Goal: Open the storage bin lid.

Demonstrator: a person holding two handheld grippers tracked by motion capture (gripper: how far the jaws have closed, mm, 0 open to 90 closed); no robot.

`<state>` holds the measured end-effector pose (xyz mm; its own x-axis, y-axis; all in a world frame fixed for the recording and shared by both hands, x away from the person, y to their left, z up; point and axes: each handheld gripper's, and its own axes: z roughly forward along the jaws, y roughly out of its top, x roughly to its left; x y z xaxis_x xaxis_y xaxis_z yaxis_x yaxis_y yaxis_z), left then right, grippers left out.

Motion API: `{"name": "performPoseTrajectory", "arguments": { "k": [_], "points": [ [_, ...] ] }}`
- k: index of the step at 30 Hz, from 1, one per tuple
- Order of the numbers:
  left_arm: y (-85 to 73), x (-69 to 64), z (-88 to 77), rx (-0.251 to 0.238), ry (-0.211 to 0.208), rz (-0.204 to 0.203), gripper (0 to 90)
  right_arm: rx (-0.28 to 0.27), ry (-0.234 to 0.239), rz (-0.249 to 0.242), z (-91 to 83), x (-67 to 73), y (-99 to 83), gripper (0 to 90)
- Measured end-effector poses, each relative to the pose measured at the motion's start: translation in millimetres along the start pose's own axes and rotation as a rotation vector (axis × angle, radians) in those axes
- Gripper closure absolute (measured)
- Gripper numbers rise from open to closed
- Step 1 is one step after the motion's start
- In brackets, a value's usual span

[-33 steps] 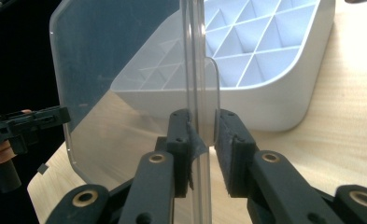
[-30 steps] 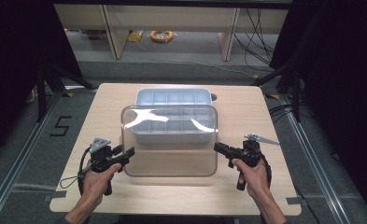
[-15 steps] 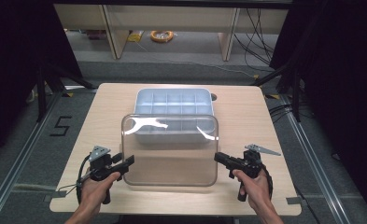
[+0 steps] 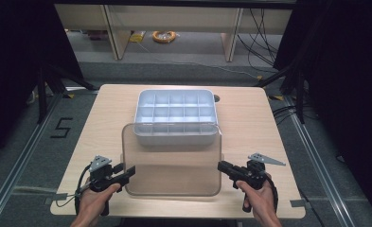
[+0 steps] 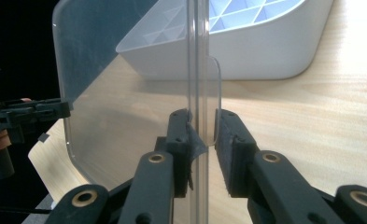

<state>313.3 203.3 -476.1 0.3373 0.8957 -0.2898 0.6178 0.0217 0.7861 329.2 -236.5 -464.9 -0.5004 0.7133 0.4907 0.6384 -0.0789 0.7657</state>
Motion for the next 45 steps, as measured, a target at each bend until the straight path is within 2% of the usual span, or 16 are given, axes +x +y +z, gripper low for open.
{"name": "performPoseTrajectory", "arguments": {
  "k": [3, 6, 8, 9, 17, 19, 21, 25, 26, 27, 32, 33, 34, 38, 39, 45],
  "points": [
    [-1.5, -0.4, -0.1, 0.007, 0.003, 0.001, 47.9, 0.008, -0.005, 0.018, 0.4, 0.0, -3.4, 76.3],
    [-4.6, -0.2, 0.7, 0.011, -0.008, 0.006, 47.9, 0.003, 0.001, -0.013, 0.5, -3.2, -4.6, 76.0],
    [-7.1, -0.1, 0.4, 0.031, -0.006, 0.009, 47.9, 0.026, -0.002, 0.043, 0.6, -1.4, -8.2, 75.3],
    [-8.4, 1.0, 1.1, 0.031, -0.021, 0.01, 47.9, 0.016, -0.012, -0.003, 1.9, -5.3, -9.7, 74.9],
    [-12.5, 0.0, 4.3, 0.057, -0.025, 0.021, 47.0, 0.036, -0.026, 0.016, 6.0, -12.6, -18.6, 72.6],
    [-13.7, 0.2, 4.7, 0.069, -0.032, 0.026, 47.0, 0.05, -0.028, 0.061, 6.4, -11.4, -19.9, 72.0],
    [-15.8, -0.9, 6.0, 0.067, -0.033, 0.02, 46.5, 0.045, -0.033, 0.04, 7.5, -15.7, -20.4, 71.6],
    [-17.7, 0.1, 4.5, 0.098, -0.045, 0.043, 46.0, 0.062, -0.031, 0.089, 7.4, -14.4, -22.3, 70.6],
    [-18.6, -0.4, 5.1, 0.089, -0.048, 0.03, 45.9, 0.06, -0.044, 0.052, 8.7, -17.7, -23.4, 70.4],
    [-19.1, 0.8, 4.2, 0.098, -0.052, 0.037, 46.0, 0.071, -0.027, 0.093, 8.2, -15.1, -24.4, 70.3],
    [-23.1, 3.0, 2.5, 0.123, -0.061, 0.045, 45.3, 0.089, -0.034, 0.104, 10.8, -14.9, -26.6, 69.0],
    [-23.1, 3.0, 2.5, 0.123, -0.061, 0.045, 45.2, 0.089, -0.034, 0.104, 10.8, -14.9, -26.6, 69.0],
    [-24.7, 3.0, 3.8, 0.118, -0.072, 0.03, 45.1, 0.087, -0.041, 0.048, 12.4, -20.8, -28.1, 68.6],
    [-26.1, 3.6, 5.7, 0.118, -0.079, 0.029, 44.5, 0.091, -0.05, 0.058, 13.8, -20.6, -30.2, 67.5],
    [-25.9, 5.2, 4.8, 0.135, -0.076, 0.045, 44.3, 0.112, -0.05, 0.111, 12.5, -16.3, -30.5, 67.4],
    [-28.5, 4.6, 5.7, 0.156, -0.088, 0.042, 43.3, 0.117, -0.061, 0.057, 14.6, -22.0, -33.5, 65.3]
  ]
}}
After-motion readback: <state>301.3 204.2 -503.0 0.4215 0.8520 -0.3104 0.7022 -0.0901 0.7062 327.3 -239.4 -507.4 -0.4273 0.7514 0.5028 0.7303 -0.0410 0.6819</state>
